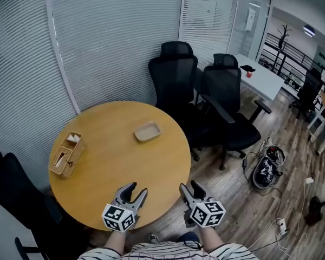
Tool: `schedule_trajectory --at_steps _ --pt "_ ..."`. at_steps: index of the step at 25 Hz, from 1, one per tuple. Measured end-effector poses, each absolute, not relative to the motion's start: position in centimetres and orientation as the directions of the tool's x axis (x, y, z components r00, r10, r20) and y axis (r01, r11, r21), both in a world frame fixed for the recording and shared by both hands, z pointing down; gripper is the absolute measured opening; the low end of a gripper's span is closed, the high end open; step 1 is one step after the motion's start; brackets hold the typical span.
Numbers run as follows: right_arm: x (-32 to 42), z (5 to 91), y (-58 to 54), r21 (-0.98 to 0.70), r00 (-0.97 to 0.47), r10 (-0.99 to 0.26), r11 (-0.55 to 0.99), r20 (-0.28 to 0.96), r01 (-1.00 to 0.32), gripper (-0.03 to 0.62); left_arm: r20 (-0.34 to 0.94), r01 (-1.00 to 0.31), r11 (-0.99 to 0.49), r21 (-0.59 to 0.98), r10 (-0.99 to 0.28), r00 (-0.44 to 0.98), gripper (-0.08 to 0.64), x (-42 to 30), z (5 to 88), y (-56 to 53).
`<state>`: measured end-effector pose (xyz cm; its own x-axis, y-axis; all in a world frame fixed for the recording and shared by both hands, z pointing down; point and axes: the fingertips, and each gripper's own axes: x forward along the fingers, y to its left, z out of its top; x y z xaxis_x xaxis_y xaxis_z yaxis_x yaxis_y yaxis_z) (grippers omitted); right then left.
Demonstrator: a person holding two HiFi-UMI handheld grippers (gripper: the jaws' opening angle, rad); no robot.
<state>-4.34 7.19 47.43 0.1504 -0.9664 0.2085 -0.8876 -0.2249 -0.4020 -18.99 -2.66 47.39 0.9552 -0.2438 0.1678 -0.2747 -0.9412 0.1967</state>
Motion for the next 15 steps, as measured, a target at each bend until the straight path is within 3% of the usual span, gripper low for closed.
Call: schedule_trajectory --at_steps 7,15 --pt "1.2 47.9 4.7 -0.391 0.104 -0.971 -0.184 0.217 -0.902 0.21 0.188 -0.345 -0.916 0.202 -0.31 0.932 0.178 -15.2 48.4 -4.6" --pt "9.3 48.0 1.5 -0.355 -0.08 -0.971 -0.004 0.223 -0.935 0.21 0.169 -0.507 -0.842 0.187 -0.481 0.861 0.178 -8.1 47.8 -6.1"
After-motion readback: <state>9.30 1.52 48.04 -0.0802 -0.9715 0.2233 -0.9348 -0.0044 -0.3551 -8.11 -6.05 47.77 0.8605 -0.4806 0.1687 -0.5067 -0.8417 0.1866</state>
